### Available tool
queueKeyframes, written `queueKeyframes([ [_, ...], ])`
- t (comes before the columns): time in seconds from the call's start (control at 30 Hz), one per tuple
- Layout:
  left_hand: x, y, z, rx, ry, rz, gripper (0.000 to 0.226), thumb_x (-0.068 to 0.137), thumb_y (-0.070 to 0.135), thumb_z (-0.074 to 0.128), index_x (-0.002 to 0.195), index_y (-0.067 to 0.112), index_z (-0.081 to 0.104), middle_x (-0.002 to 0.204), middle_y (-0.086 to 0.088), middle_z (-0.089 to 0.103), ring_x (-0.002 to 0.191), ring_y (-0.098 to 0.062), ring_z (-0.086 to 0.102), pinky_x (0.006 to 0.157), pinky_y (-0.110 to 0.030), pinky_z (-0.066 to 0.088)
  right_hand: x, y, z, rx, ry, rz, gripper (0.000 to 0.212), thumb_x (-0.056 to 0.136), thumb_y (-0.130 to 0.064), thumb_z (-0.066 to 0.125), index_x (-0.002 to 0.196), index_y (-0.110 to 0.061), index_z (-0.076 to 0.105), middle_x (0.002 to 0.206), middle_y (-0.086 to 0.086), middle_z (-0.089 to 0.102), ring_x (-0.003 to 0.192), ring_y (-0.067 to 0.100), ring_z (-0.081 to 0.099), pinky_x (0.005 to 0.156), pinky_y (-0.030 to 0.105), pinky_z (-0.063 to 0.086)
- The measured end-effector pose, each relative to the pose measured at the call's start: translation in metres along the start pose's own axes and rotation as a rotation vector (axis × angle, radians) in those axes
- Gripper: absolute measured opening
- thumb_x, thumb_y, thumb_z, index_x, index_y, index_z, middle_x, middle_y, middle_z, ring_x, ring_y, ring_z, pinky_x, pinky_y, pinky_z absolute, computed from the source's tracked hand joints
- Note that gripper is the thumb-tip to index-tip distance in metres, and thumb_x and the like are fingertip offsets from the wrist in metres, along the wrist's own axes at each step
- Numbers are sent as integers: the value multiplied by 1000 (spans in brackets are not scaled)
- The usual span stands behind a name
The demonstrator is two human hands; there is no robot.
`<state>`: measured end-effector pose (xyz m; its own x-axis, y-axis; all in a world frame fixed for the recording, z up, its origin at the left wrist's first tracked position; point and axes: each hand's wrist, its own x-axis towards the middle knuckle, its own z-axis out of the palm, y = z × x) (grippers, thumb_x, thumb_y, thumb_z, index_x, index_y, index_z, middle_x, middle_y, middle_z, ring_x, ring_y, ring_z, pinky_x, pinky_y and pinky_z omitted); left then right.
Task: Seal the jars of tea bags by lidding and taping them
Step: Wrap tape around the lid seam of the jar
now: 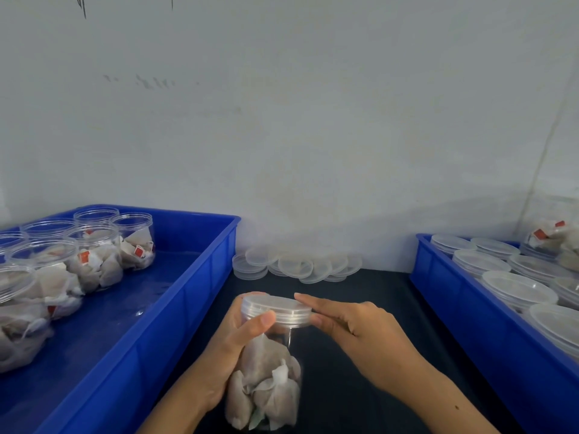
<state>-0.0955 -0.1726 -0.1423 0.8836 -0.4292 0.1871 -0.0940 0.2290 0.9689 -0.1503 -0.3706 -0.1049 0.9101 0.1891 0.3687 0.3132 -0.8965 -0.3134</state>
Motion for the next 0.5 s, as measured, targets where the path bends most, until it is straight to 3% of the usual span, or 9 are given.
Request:
queueKeyframes([
  [0.1, 2, -2, 0, 90, 86, 63, 106, 32, 76, 78, 113, 13, 52, 100, -4, 69, 88, -17, 69, 69, -20, 54, 1, 1, 3, 19, -13, 14, 36, 97, -54, 36, 132, -63, 39, 60, -34, 49, 61, -5, 46, 54, 16, 31],
  [0.17, 3, -3, 0, 286, 162, 220, 81, 51, 73, 68, 105, 14, 57, 93, 1, 67, 85, -15, 66, 72, -22, 51, 2, 3, 4, 70, -1, 33, 35, 97, -51, 41, 130, -62, 42, 60, -26, 53, 61, -2, 47, 58, 15, 35],
  [0.23, 4, -6, 1, 529, 316, 391, 55, 68, 68, 57, 101, 26, 65, 94, 7, 65, 86, -8, 65, 74, -19, 51, 3, 4, 6, 122, 9, 59, 35, 97, -49, 45, 129, -64, 42, 73, -19, 63, 61, -1, 49, 62, 14, 39],
  [0.3, 3, -5, 5, 626, 437, 471, 41, 80, 65, 57, 107, 35, 67, 98, 13, 63, 90, -2, 63, 73, -11, 50, 3, 3, 9, 113, 20, 85, 36, 98, -47, 45, 129, -65, 40, 84, -8, 68, 65, 3, 53, 65, 18, 45],
  [0.43, 3, -3, 14, 636, 466, 395, 53, 84, 57, 39, 133, 35, 48, 94, 30, 59, 92, 22, 54, 76, 2, 39, 2, -5, 12, 37, 64, 128, 37, 99, -46, 41, 132, -64, 37, 81, -12, 67, 67, 7, 56, 73, 25, 51],
  [0.5, 3, -1, 20, 630, 450, 315, 64, 80, 68, 30, 138, 43, 38, 93, 36, 54, 88, 22, 53, 80, -4, 39, 0, -10, 11, -25, 85, 128, 38, 100, -49, 38, 134, -64, 33, 69, -12, 58, 62, 8, 52, 67, 22, 49],
])
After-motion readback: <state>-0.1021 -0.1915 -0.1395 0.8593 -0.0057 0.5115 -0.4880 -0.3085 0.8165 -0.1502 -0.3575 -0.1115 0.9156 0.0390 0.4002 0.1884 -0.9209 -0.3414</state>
